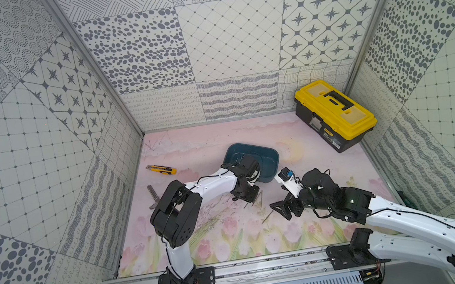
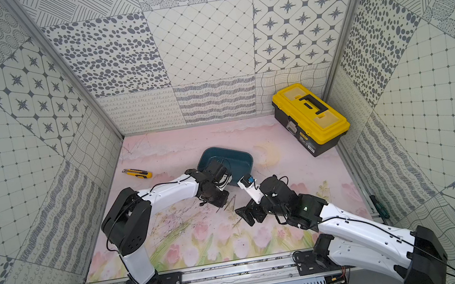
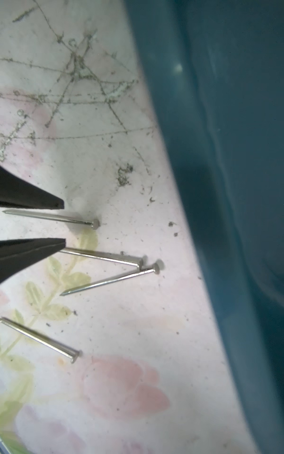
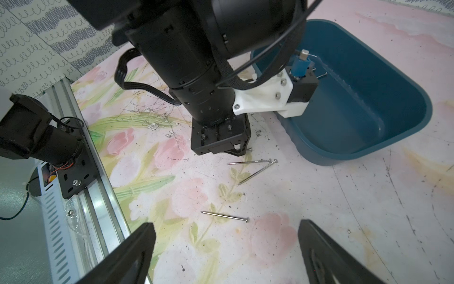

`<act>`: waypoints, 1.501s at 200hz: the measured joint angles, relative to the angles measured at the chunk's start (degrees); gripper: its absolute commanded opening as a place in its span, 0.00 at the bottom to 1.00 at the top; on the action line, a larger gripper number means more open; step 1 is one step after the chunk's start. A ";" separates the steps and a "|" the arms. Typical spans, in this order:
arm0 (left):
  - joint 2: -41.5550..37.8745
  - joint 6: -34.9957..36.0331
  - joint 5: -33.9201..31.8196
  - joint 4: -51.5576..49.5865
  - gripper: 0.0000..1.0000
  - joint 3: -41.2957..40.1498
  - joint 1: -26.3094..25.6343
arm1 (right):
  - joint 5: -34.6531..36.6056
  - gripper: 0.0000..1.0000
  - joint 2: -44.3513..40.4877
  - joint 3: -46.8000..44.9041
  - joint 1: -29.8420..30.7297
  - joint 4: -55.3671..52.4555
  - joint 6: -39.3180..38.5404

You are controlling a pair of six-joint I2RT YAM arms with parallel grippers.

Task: Put the nails on the desktop into the storage box
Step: Pick up the nail from the center of the board.

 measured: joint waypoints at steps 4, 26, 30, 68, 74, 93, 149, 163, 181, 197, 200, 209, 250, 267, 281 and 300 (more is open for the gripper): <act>0.09 0.00 0.00 0.00 0.25 0.00 0.00 | 0.00 0.96 0.00 -0.02 0.00 0.00 0.00; 0.46 0.02 0.00 0.00 0.25 0.00 0.00 | 0.00 0.96 -0.02 -0.02 0.00 0.02 0.00; 0.57 0.02 0.00 0.00 0.25 0.00 0.00 | 0.00 0.96 -0.02 -0.04 0.00 0.02 0.00; 1.07 0.02 -0.02 0.00 0.25 0.00 0.00 | 0.02 0.96 -0.04 -0.26 0.00 0.24 0.00; 1.20 0.02 -0.02 0.00 0.25 0.00 0.00 | 0.02 0.96 -0.04 -0.26 0.00 0.31 0.00; 1.44 0.02 -0.07 0.02 0.24 0.04 0.00 | 0.02 0.96 -0.04 -0.26 0.00 0.37 0.00; 1.77 0.31 -1.16 -0.02 0.20 0.24 -0.11 | 0.24 0.97 -0.09 -0.33 0.00 0.44 -0.22; 1.84 0.44 -1.64 -0.15 0.20 0.37 -0.39 | 0.24 0.97 -0.22 -0.48 0.00 0.61 -0.22; 1.92 0.48 -2.60 -0.35 0.20 0.48 -0.92 | 0.42 0.97 -0.74 -0.83 0.00 0.85 -0.22; 1.97 0.50 -3.52 -0.42 0.20 0.52 -1.38 | 0.42 0.97 -1.29 -1.22 0.02 1.20 -0.22; 1.99 0.50 -3.65 -0.44 0.20 0.52 -1.40 | 0.42 0.97 -1.44 -1.33 0.02 1.22 -0.22; 2.03 0.48 -4.09 -0.44 0.20 0.55 -1.55 | 0.42 0.97 -1.81 -1.53 0.02 1.25 -0.22; 2.12 0.35 -6.32 -0.59 0.11 0.59 -2.38 | 0.48 0.97 -3.61 -2.32 0.04 1.36 -0.24; 2.03 0.07 -7.13 -0.61 0.05 0.46 -2.58 | 0.50 0.97 -3.74 -2.32 0.04 1.42 -0.24; 1.88 -0.17 -7.37 -0.61 0.01 0.33 -2.64 | 0.59 0.97 -3.74 -2.38 0.04 1.42 -0.26; 1.68 -0.48 -7.61 -0.46 0.00 0.09 -2.82 | 0.63 0.97 -3.72 -2.47 0.04 1.70 -0.33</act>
